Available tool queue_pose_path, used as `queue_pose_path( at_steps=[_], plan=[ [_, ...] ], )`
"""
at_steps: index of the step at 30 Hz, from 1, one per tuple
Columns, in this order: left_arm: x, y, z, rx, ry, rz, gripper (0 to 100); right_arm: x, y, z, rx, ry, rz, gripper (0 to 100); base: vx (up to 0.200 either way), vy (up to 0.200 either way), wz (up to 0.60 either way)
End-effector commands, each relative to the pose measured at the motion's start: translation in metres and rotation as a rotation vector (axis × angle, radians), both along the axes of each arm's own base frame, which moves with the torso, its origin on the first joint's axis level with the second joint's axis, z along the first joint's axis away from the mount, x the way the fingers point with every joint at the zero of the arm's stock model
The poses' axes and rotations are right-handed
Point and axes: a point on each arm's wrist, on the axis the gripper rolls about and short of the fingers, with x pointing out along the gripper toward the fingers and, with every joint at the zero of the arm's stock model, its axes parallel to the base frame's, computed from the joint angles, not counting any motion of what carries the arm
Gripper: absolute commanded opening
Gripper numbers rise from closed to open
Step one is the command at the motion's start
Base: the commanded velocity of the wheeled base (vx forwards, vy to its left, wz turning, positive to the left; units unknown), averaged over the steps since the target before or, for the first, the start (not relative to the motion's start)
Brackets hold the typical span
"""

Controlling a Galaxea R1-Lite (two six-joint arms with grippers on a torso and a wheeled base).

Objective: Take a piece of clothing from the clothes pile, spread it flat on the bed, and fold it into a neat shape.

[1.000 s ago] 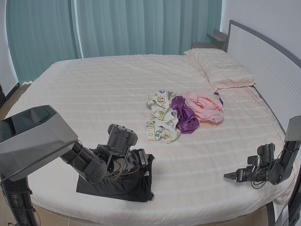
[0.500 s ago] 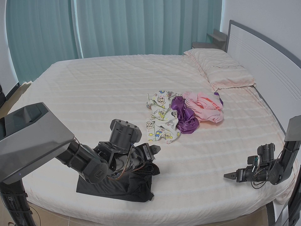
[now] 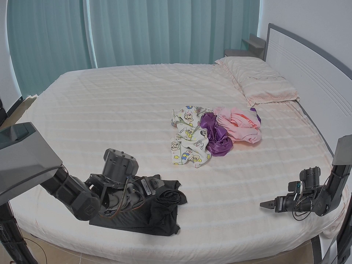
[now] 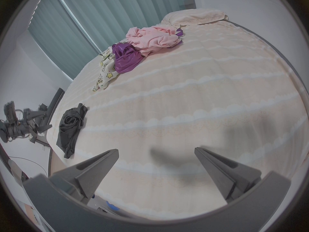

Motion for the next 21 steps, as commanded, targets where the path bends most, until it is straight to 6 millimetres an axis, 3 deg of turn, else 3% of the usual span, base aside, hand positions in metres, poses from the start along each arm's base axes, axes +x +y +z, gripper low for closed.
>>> queue_pose_path(
  at_steps=[1,9,17,21],
  plan=[
    [-0.012,0.026,-0.005,-0.065,0.049,0.107,100,0.001,0.013,0.007,0.034,-0.016,0.010,100,-0.200,0.000,0.00],
    [-0.026,0.045,-0.022,-0.155,0.130,0.115,100,0.008,0.043,0.018,0.111,-0.042,-0.034,100,-0.025,0.000,0.00],
    [-0.020,0.054,-0.021,-0.224,0.110,0.191,100,0.027,0.080,0.022,0.170,-0.089,-0.167,100,0.000,0.000,0.00],
    [-0.010,0.070,-0.018,-0.256,0.102,0.229,100,0.031,0.097,0.018,0.148,-0.114,-0.165,100,0.000,0.200,0.00]
  ],
)
